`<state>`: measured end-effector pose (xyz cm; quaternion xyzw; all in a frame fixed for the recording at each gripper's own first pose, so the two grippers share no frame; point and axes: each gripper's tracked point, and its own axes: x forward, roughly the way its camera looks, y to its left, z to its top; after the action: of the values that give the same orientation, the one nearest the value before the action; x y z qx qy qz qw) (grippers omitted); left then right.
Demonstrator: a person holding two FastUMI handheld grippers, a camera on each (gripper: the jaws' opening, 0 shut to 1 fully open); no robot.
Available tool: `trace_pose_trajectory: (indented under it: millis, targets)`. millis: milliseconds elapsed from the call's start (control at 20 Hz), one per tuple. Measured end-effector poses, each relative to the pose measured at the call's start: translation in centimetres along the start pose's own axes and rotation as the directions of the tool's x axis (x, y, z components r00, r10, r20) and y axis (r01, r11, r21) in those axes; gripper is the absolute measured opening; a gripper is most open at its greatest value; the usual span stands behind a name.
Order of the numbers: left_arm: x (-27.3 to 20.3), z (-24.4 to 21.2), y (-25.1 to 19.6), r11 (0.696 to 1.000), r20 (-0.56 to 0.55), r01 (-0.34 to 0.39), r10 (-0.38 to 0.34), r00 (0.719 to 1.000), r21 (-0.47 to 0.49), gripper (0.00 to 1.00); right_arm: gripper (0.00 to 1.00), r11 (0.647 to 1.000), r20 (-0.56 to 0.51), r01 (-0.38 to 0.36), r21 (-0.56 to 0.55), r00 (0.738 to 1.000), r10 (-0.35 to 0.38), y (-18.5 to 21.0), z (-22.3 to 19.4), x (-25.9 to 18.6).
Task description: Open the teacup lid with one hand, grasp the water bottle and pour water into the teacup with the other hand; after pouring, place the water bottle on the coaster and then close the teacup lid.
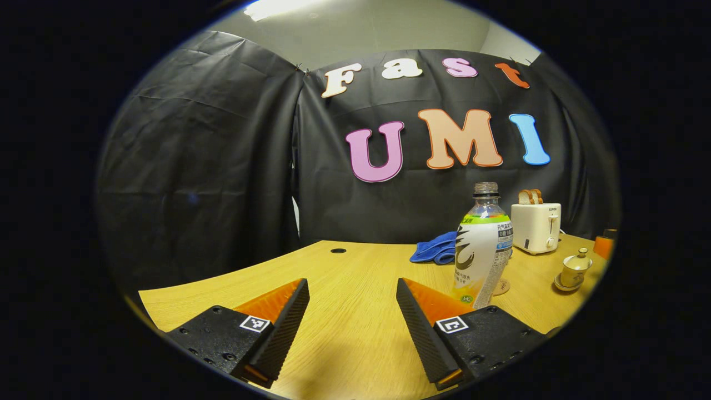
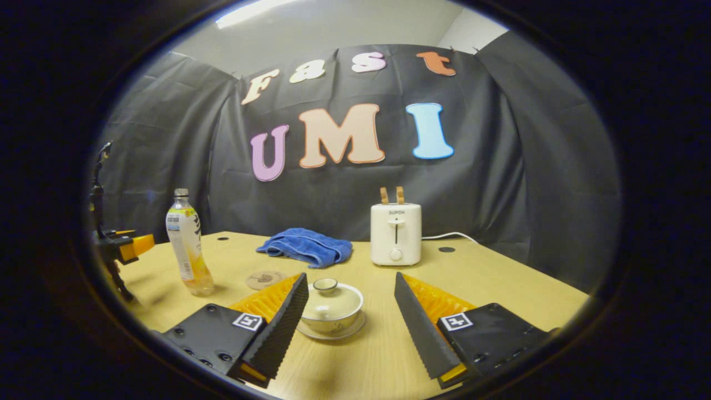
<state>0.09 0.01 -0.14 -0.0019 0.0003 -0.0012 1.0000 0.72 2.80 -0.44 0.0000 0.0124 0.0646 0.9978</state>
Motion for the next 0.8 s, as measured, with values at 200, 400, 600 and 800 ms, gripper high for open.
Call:
trace_pose_trajectory:
  millis: [200, 400, 600, 800]
  targets:
    - [0.0, 0.0, 0.0, 1.0, 0.0, 0.001, -0.001, 1.0, 0.0, 0.92, 1.0, 0.999, -0.031, -0.047, -0.003, 0.998, 0.047, 1.5, -0.5, 1.8]
    - [0.0, 0.0, 0.0, 1.0, 0.0, 0.001, -0.001, 1.0, 0.0, 0.92, 1.0, 0.997, -0.065, -0.07, -0.012, 0.995, 0.069, 2.5, -1.0, 3.6]
    - [0.0, 0.0, 0.0, 1.0, 0.0, 0.001, -0.001, 1.0, -0.001, 0.92, 1.0, 0.998, -0.115, -0.069, -0.013, 0.991, 0.067, 2.8, -1.7, 5.0]
    - [0.0, 0.0, -0.1, 1.0, 0.0, 0.009, -0.009, 1.0, -0.002, 0.92, 0.82, 0.997, -0.154, -0.07, -0.017, 0.986, 0.066, 2.8, -2.2, 5.4]
